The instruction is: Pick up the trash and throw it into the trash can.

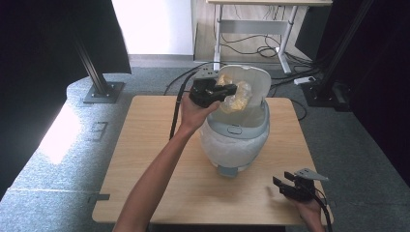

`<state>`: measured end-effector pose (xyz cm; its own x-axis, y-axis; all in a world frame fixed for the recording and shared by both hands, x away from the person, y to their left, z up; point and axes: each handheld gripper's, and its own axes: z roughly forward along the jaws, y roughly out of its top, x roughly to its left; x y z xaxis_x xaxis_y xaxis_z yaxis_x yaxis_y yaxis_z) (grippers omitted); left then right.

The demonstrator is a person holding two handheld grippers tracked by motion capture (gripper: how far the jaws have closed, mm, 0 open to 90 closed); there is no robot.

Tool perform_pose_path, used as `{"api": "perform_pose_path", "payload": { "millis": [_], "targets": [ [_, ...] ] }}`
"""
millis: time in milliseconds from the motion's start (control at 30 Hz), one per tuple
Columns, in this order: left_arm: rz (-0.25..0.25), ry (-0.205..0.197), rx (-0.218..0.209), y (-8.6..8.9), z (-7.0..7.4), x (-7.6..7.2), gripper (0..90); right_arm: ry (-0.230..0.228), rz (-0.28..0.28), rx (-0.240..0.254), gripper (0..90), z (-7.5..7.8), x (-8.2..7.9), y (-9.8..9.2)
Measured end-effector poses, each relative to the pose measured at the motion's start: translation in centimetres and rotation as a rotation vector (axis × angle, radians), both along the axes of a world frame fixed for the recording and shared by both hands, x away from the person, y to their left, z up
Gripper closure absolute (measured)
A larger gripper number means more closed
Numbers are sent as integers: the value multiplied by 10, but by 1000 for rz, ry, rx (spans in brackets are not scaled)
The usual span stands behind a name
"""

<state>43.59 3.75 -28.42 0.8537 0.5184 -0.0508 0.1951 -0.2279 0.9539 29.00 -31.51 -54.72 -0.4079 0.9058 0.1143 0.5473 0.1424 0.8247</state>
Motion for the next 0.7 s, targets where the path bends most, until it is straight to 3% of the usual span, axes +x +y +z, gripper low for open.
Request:
{"api": "perform_pose_path", "payload": {
  "millis": [167, 233, 267, 300, 367, 700],
  "targets": [
    [-5, 1, 5, -7, -1, 2, 834, 1, 1, -2, 396, 0, 0, 0],
    [-5, 12, 12, -11, -3, 4, 729, 2, 1, -3, 396, 0, 0, 0],
    [3, 36, 27, -14, -5, 7, 729, 3, 2, -4, 396, 0, 0, 0],
    [17, 48, 38, -15, -6, 8, 591, 3, 3, -5, 396, 0, 0, 0],
    [47, 39, 61, -17, -11, 10, 480, 2, 4, -5, 395, 0, 0, 1],
    [27, 18, 65, 2, -12, -5, 438, 3, 2, -6, 395, 0, 0, 0]
  ]
}}
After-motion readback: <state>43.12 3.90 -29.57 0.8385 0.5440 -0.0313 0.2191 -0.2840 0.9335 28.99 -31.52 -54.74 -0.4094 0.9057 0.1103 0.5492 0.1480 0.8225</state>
